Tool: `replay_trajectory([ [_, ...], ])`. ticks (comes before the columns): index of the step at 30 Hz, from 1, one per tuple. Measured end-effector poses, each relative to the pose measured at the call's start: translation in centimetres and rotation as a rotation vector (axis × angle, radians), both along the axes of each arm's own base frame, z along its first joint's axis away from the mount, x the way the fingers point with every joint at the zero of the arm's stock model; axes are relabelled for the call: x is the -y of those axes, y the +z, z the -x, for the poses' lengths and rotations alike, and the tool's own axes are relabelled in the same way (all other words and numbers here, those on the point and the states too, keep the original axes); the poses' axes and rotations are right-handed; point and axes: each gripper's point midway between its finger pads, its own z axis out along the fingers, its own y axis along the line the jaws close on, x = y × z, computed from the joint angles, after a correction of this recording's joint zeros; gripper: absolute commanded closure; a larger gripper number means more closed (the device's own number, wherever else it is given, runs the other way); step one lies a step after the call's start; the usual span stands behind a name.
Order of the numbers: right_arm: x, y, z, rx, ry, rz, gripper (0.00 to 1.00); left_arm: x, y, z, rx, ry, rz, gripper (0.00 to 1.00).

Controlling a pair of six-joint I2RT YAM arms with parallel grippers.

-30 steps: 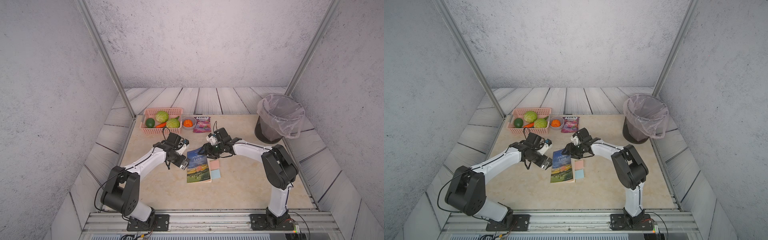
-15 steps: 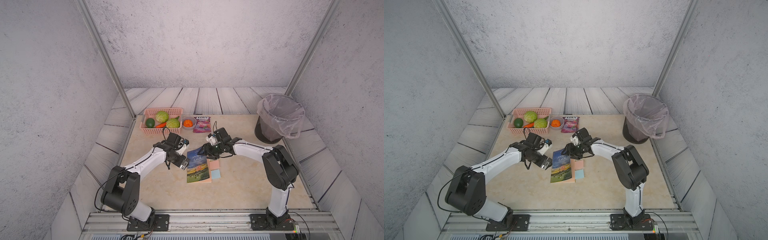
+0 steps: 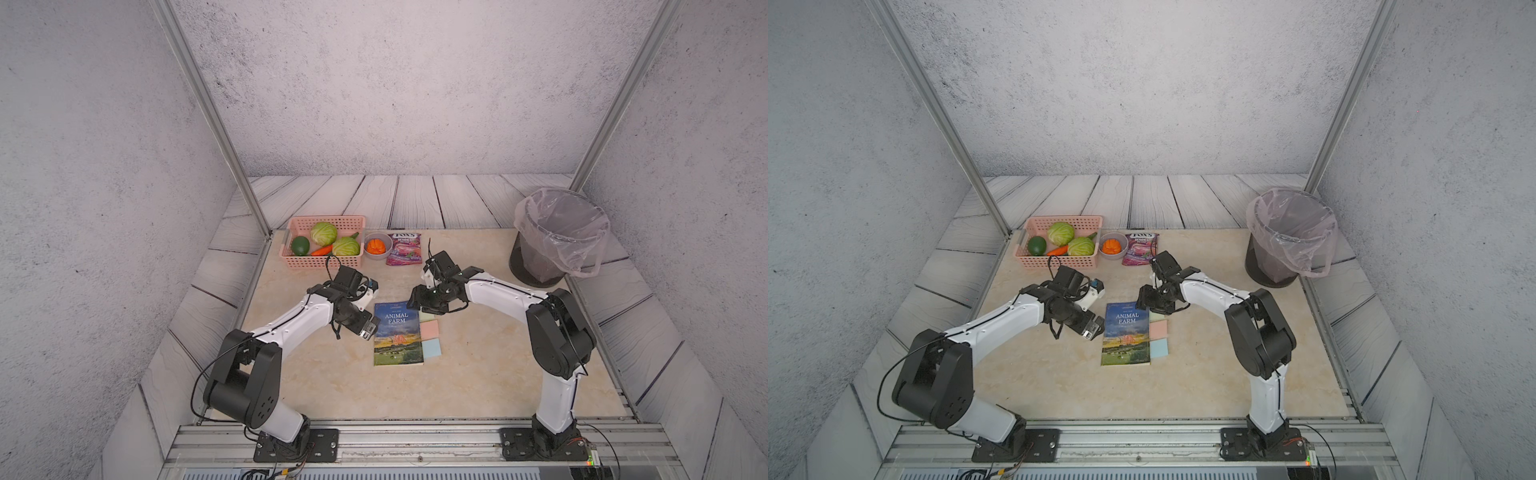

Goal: Peel off the used sticky note
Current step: Open the book at the center of the board.

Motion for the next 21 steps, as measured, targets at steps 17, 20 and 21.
replay_trajectory([
  [17,-0.7,-2.3,-0.3,-0.034,0.013,-0.002,0.38,0.1,-1.1,0.2,-0.035,-0.002,-0.004,0.04],
  [20,-1.1,-2.1,-0.4,-0.031,0.015,-0.022,0.38,0.2,-1.6,0.2,-0.049,-0.002,-0.003,0.04],
  [21,-1.1,-2.0,-0.5,-0.028,0.014,-0.026,0.38,0.3,-1.8,0.2,-0.056,-0.002,-0.003,0.05],
])
